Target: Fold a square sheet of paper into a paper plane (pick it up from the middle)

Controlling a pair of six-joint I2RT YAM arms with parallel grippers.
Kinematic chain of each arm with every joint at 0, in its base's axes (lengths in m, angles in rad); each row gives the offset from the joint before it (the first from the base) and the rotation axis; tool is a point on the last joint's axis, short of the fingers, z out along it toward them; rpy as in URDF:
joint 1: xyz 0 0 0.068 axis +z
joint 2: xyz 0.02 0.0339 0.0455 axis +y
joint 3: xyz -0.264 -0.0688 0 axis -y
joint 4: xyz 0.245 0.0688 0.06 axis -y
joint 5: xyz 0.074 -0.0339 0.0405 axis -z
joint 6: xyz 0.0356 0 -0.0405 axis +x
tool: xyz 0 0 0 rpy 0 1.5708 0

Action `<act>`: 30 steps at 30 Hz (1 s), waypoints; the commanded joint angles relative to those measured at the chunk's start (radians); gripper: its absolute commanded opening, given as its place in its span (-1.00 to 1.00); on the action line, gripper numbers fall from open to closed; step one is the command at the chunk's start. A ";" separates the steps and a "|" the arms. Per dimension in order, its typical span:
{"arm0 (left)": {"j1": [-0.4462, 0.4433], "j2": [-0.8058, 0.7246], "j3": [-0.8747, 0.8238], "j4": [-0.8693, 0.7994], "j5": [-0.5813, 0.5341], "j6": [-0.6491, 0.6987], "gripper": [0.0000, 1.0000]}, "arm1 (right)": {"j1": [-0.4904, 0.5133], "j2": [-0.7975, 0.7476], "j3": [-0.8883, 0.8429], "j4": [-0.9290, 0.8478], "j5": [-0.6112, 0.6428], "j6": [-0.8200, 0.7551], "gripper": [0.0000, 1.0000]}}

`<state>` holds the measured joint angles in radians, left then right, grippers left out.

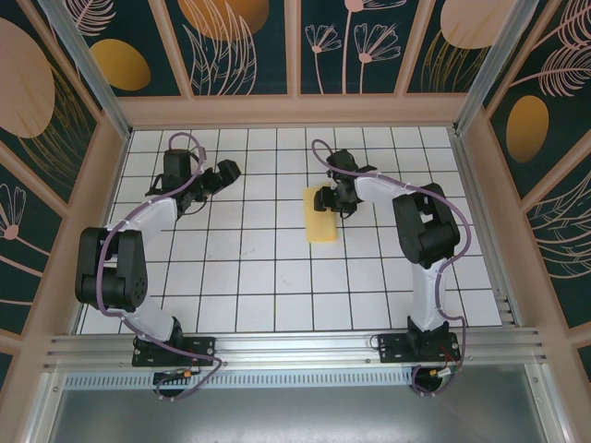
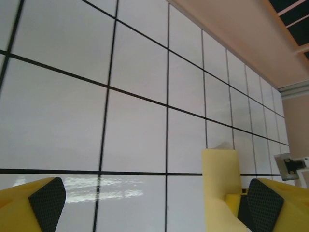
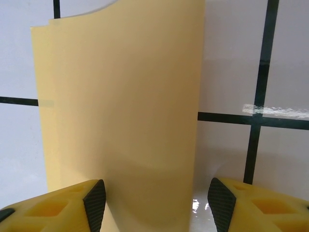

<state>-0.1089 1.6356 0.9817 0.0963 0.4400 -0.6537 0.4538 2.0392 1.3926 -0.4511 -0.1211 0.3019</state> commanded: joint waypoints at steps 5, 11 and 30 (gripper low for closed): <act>-0.071 0.018 -0.067 0.157 0.078 -0.118 0.94 | 0.018 0.087 -0.034 -0.024 0.043 -0.008 0.31; -0.142 0.104 -0.029 0.199 0.087 -0.171 0.69 | 0.019 0.108 -0.073 -0.004 0.052 -0.035 0.35; -0.294 0.350 0.170 0.133 0.027 -0.215 -0.08 | 0.019 0.170 -0.068 0.007 0.033 -0.041 0.39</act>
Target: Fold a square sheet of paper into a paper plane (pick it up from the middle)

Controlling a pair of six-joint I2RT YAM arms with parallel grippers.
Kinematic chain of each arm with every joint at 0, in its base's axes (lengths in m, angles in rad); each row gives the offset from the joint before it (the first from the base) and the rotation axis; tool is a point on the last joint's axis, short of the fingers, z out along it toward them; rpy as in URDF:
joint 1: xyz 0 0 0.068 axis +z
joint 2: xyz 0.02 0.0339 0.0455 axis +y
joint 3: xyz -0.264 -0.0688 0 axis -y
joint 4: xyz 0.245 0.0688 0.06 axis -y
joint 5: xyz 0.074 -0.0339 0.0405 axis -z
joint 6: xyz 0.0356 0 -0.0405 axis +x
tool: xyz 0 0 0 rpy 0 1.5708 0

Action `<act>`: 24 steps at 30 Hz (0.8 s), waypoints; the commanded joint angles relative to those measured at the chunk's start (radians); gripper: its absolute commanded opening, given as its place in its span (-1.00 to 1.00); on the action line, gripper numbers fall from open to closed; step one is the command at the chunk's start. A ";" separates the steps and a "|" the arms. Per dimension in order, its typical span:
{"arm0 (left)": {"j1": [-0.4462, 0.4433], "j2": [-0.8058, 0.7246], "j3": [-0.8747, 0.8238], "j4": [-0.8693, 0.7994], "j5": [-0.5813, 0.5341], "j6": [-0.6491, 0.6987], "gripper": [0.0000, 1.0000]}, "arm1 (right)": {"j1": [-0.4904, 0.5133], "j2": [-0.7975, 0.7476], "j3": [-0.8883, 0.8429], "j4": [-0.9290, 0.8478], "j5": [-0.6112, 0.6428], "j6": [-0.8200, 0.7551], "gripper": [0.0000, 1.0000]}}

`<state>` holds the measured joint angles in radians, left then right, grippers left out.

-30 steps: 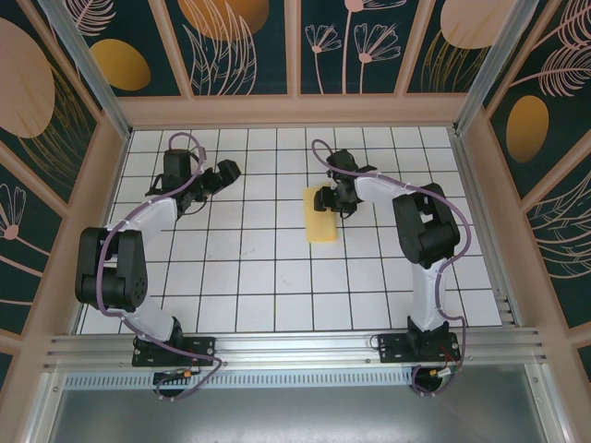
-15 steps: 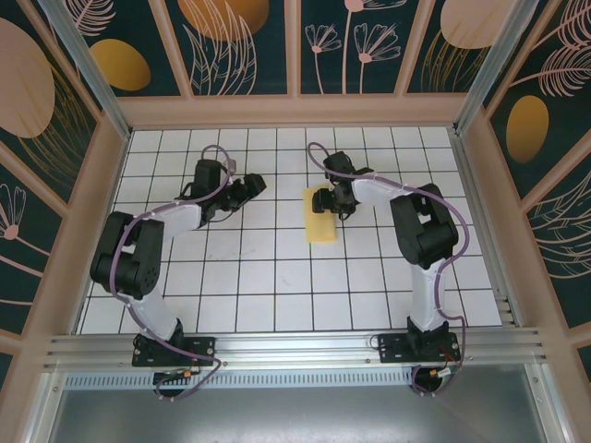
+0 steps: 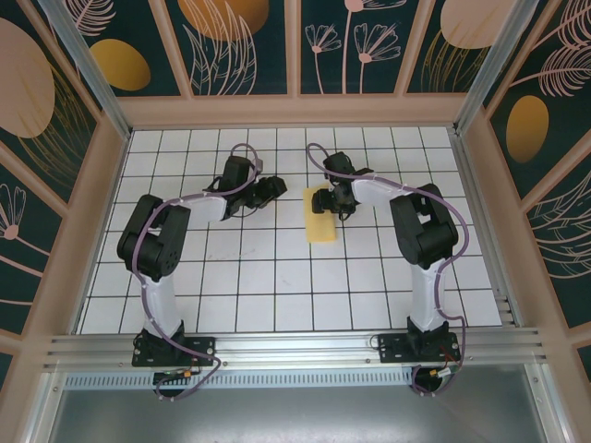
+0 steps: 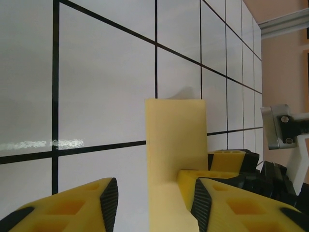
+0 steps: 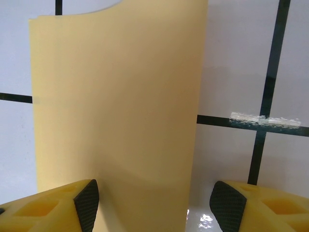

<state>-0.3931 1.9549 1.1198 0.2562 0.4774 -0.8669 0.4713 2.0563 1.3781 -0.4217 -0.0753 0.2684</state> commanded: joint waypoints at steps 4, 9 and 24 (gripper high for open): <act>-0.025 0.064 0.063 -0.043 -0.005 0.007 -0.19 | 0.002 0.159 -0.048 -0.022 -0.015 -0.014 0.40; -0.041 0.102 0.099 -0.057 0.012 0.017 -0.34 | 0.002 0.163 -0.051 -0.019 -0.021 -0.036 0.40; -0.066 0.174 0.168 -0.088 0.046 0.029 -0.61 | 0.003 0.186 -0.041 -0.025 -0.033 -0.048 0.46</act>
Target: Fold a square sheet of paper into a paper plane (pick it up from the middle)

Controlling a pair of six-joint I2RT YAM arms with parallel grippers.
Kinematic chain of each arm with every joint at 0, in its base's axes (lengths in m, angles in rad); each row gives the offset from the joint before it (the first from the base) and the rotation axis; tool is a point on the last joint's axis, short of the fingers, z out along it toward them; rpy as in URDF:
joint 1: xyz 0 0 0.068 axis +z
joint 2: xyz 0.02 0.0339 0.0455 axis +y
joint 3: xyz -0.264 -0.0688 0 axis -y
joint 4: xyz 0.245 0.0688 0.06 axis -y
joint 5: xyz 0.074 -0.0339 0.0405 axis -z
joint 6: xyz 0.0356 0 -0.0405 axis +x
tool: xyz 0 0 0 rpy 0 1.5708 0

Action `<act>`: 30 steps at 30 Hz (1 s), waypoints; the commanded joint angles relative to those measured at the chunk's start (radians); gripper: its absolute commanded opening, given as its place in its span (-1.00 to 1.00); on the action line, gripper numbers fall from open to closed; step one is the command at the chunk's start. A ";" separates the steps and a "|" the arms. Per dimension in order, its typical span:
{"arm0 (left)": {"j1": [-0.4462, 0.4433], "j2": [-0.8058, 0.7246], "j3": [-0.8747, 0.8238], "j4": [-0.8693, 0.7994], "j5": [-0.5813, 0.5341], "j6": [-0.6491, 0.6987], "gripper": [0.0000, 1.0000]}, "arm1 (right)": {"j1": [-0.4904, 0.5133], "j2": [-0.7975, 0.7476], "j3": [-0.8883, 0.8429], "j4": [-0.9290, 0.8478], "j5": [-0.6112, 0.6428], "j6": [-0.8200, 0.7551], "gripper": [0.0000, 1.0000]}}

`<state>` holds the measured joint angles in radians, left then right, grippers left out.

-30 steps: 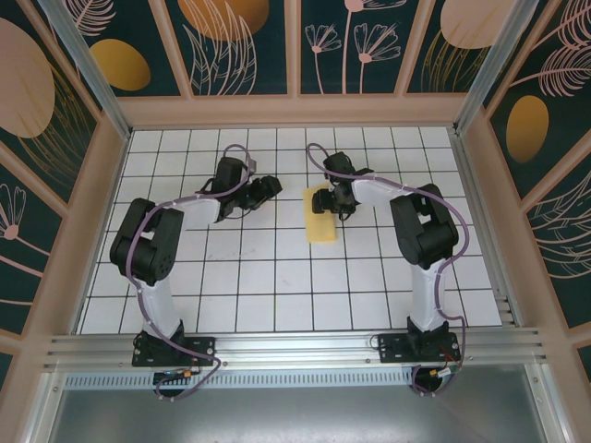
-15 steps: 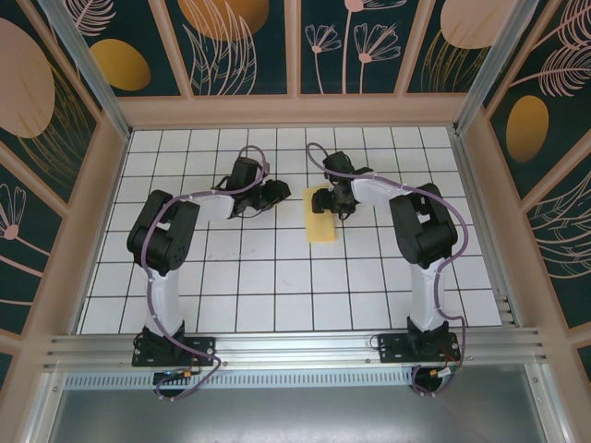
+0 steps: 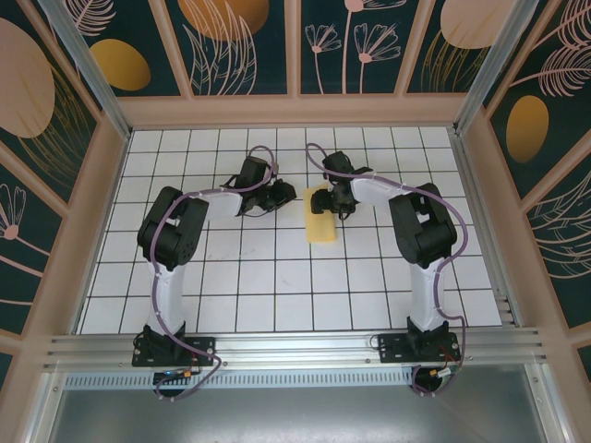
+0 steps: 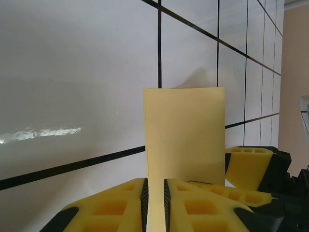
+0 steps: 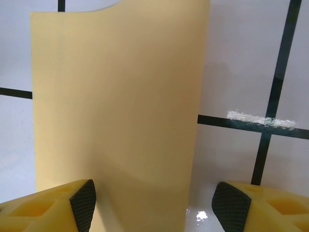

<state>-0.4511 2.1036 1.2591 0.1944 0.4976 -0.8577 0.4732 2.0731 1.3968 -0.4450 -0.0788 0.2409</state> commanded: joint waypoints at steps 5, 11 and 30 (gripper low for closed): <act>-0.014 0.040 0.042 -0.035 0.035 0.024 -0.66 | 0.002 0.181 -0.056 -0.010 -0.022 -0.016 0.46; -0.024 0.058 0.063 -0.039 0.047 0.027 -0.71 | 0.001 0.183 -0.053 -0.014 -0.018 -0.015 0.46; -0.037 0.068 0.088 -0.082 0.011 0.052 -0.80 | -0.005 0.235 -0.021 -0.067 -0.006 0.008 0.46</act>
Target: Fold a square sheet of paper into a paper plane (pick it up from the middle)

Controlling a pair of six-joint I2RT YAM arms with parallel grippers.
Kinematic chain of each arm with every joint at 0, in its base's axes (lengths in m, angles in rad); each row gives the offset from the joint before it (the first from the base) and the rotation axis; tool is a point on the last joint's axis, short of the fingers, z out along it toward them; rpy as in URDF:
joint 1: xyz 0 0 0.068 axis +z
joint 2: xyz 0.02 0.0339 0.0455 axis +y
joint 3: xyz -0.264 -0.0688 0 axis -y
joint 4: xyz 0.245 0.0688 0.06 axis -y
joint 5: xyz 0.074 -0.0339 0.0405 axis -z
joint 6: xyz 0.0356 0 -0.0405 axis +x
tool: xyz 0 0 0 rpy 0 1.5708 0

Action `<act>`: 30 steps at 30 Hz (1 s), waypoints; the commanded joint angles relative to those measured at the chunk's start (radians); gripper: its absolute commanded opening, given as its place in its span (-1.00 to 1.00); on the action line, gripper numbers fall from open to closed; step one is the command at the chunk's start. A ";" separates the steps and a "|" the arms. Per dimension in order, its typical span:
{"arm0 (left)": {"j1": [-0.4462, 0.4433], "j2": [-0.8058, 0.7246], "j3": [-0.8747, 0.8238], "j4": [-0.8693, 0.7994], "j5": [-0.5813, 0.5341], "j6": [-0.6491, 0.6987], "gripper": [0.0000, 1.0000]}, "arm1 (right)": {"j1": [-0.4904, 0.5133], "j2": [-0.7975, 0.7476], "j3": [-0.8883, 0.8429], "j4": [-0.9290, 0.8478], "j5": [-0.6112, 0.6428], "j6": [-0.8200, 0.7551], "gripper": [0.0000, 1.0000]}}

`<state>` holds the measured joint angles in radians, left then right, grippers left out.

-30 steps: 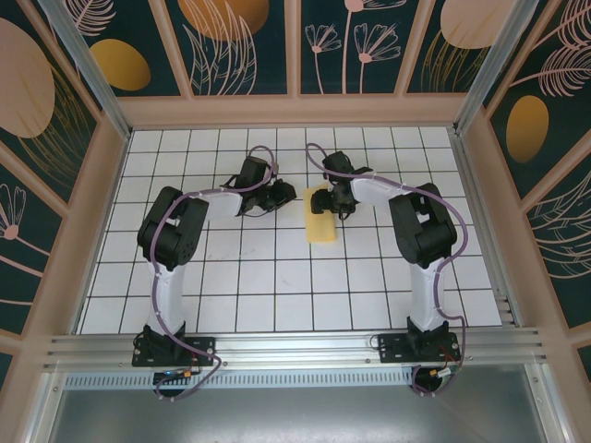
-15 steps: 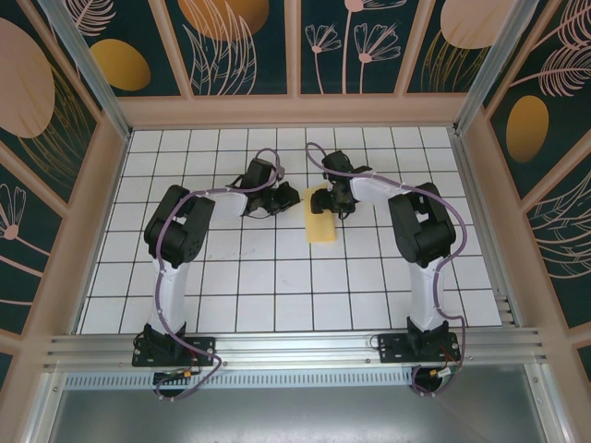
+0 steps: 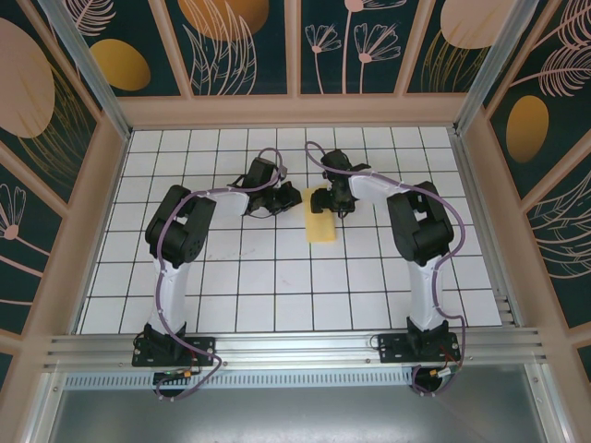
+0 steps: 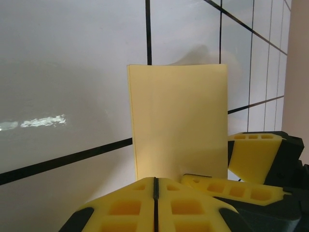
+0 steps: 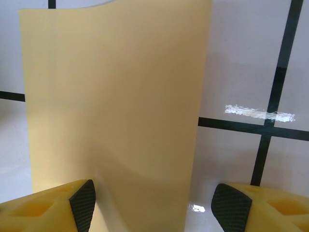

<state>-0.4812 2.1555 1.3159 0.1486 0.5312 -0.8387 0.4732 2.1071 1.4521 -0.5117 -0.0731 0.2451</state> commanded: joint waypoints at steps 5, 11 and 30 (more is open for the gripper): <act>-0.007 0.016 0.026 -0.024 -0.013 0.022 -0.79 | -0.008 0.212 -0.068 -0.008 -0.023 0.010 0.46; -0.008 0.024 0.026 0.002 0.022 0.007 -0.81 | -0.008 0.223 -0.062 -0.017 -0.027 0.016 0.46; -0.025 0.065 0.055 -0.007 0.059 0.006 -0.92 | -0.007 0.235 -0.062 -0.022 -0.027 0.013 0.45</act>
<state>-0.5014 2.1998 1.3453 0.1455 0.5724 -0.8326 0.4732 2.1239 1.4792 -0.5438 -0.0719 0.2531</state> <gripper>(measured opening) 0.069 0.729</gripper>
